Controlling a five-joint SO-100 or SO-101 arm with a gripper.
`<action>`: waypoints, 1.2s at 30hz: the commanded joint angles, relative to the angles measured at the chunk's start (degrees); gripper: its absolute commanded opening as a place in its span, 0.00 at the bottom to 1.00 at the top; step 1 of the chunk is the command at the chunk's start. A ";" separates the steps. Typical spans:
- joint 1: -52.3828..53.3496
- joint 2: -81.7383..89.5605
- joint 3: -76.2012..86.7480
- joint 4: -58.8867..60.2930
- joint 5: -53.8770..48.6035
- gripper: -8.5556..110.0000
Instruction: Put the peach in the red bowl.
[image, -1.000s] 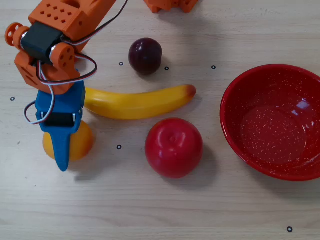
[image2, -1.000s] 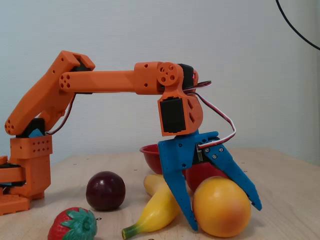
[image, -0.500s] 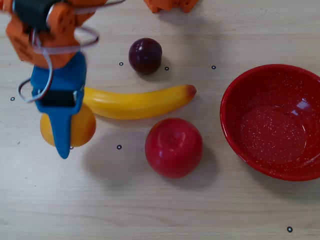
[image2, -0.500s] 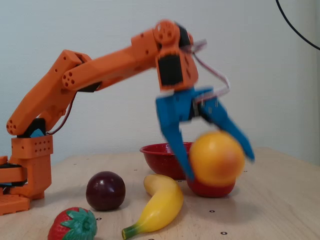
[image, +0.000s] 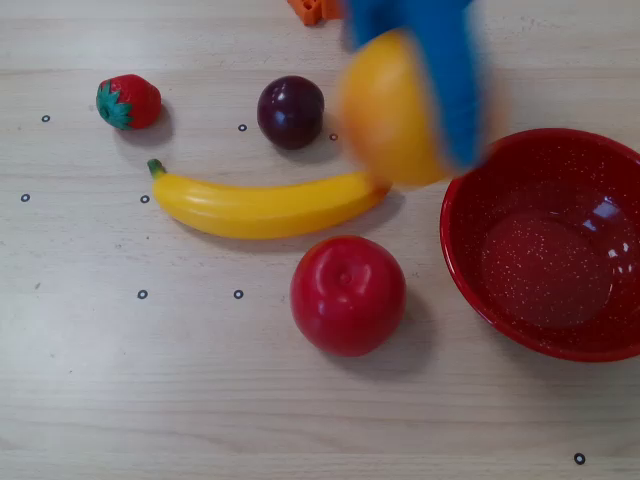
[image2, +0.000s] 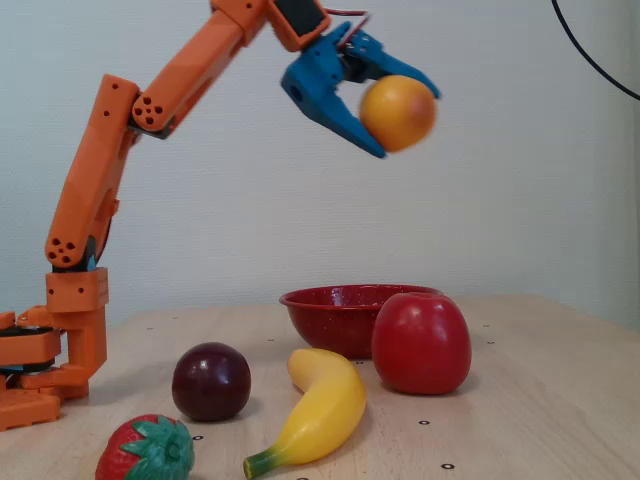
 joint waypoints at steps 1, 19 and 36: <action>6.33 8.79 -1.05 0.53 -3.16 0.07; 22.68 -9.32 13.01 0.88 -15.91 0.07; 22.85 -21.18 20.48 -13.54 -11.34 0.07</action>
